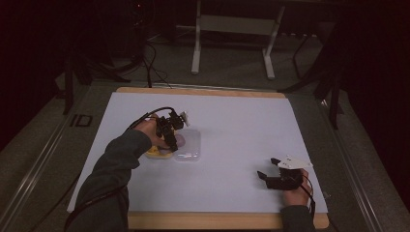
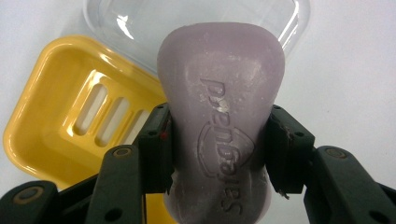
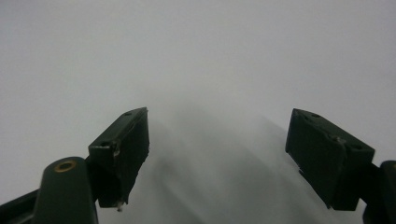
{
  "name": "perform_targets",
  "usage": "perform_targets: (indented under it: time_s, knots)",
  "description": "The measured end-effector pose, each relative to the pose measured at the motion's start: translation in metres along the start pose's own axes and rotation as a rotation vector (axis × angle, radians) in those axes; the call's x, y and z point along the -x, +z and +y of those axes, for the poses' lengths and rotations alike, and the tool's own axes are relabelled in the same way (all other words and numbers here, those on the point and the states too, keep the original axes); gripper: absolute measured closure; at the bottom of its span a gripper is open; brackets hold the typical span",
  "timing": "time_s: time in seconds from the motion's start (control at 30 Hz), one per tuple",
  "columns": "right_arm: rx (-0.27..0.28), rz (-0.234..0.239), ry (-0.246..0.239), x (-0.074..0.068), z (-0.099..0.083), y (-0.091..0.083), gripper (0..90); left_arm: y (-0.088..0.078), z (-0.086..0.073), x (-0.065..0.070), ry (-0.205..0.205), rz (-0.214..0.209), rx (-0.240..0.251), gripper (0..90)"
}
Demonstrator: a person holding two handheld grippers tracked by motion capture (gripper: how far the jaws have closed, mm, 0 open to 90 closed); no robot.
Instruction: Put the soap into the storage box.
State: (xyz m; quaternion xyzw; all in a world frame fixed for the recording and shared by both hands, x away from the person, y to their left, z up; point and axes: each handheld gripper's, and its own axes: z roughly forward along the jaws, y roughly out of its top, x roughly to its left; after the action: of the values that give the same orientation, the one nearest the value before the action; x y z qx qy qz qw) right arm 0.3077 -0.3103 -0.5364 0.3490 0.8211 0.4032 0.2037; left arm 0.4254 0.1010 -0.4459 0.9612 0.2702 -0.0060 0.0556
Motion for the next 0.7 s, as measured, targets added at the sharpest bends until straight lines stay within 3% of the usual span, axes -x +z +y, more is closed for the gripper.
perform_targets:
  time_s: [0.53, 0.7]
  knots:
    - [-0.006, -0.004, -0.01, -0.001, 0.0, 0.001, 21.2, 0.006, -0.007, -0.017, -0.126, 0.021, 0.007, 50.0]
    - [-0.006, -0.005, -0.011, -0.001, 0.0, 0.001, 21.2, 0.007, -0.009, -0.02, -0.142, 0.023, 0.013, 50.0]
